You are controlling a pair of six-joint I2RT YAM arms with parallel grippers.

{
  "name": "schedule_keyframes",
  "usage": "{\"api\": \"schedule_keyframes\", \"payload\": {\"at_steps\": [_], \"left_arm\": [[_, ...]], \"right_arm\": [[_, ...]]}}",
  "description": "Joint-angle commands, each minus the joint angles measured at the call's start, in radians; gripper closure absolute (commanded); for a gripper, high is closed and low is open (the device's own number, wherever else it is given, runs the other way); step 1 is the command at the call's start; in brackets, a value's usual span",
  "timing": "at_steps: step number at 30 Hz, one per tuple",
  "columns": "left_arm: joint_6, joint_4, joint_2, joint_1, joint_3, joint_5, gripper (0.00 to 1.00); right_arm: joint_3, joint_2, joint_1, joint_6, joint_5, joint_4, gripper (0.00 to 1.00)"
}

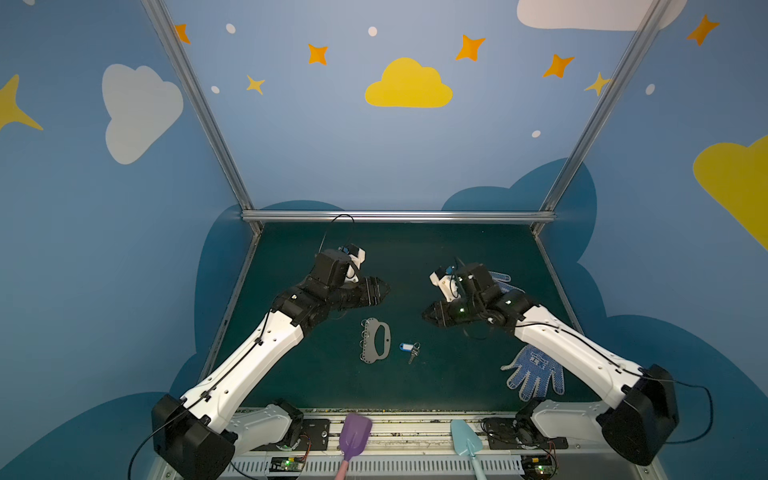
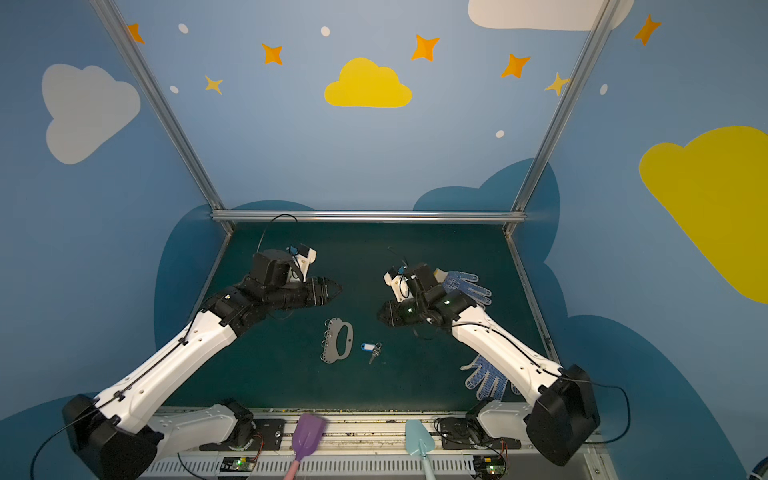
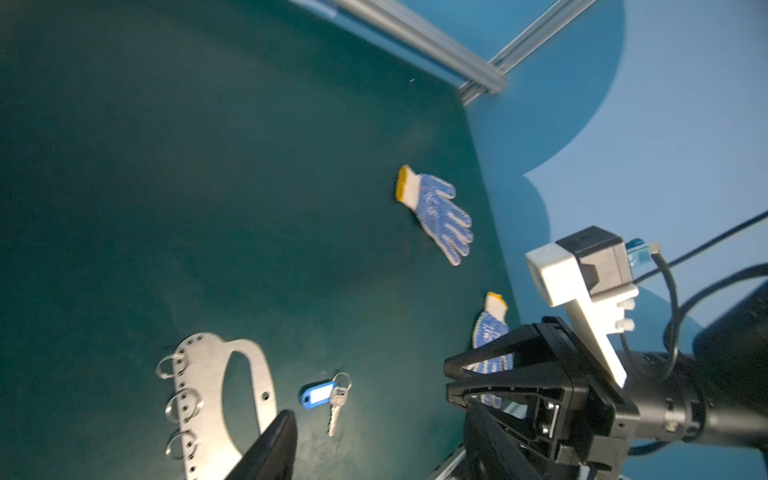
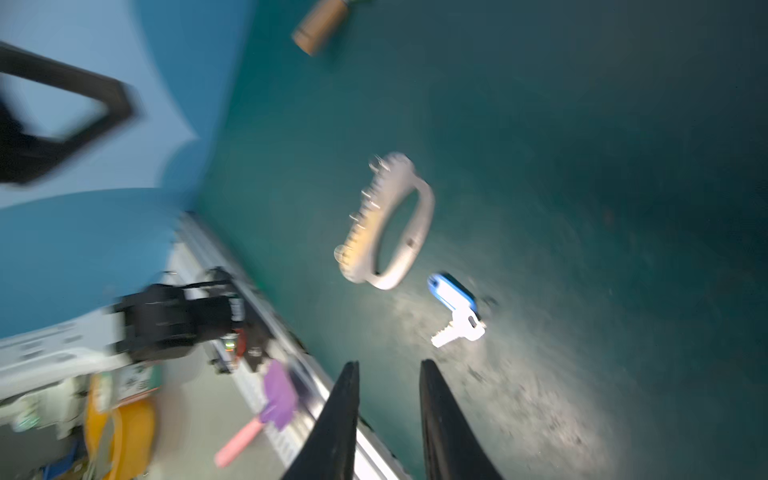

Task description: Put the keys on the keyring

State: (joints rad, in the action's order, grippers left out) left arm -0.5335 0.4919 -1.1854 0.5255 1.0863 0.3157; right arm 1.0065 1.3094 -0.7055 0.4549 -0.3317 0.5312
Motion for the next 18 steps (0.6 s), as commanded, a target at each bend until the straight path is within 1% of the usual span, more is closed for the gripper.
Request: {"api": "schedule_keyframes", "payload": {"at_steps": [1, 5, 8, 10, 14, 18], "left_arm": [[-0.072, -0.002, 0.010, -0.002, -0.060, -0.056, 0.36], [-0.107, -0.016, -0.003, -0.002, -0.092, -0.028, 0.36], [-0.114, -0.019, -0.007, -0.002, -0.103, -0.017, 0.36], [-0.112, -0.020, -0.008, -0.002, -0.108, -0.014, 0.36], [-0.112, -0.021, -0.009, -0.002, -0.110, -0.012, 0.36], [-0.117, -0.032, -0.013, -0.002, -0.117, -0.009, 0.36]], "right_arm": [[-0.069, 0.051, -0.035, 0.115, 0.110, -0.019, 0.73], [-0.136, 0.133, -0.029, 0.178, 0.093, -0.135, 0.73], [-0.141, 0.192, -0.024, 0.181, 0.081, -0.182, 0.73], [-0.146, 0.234, -0.017, 0.181, 0.042, -0.218, 0.73], [-0.152, 0.278, -0.018, 0.181, 0.007, -0.263, 0.73], [-0.155, 0.304, -0.018, 0.181, 0.011, -0.267, 0.73]]}}
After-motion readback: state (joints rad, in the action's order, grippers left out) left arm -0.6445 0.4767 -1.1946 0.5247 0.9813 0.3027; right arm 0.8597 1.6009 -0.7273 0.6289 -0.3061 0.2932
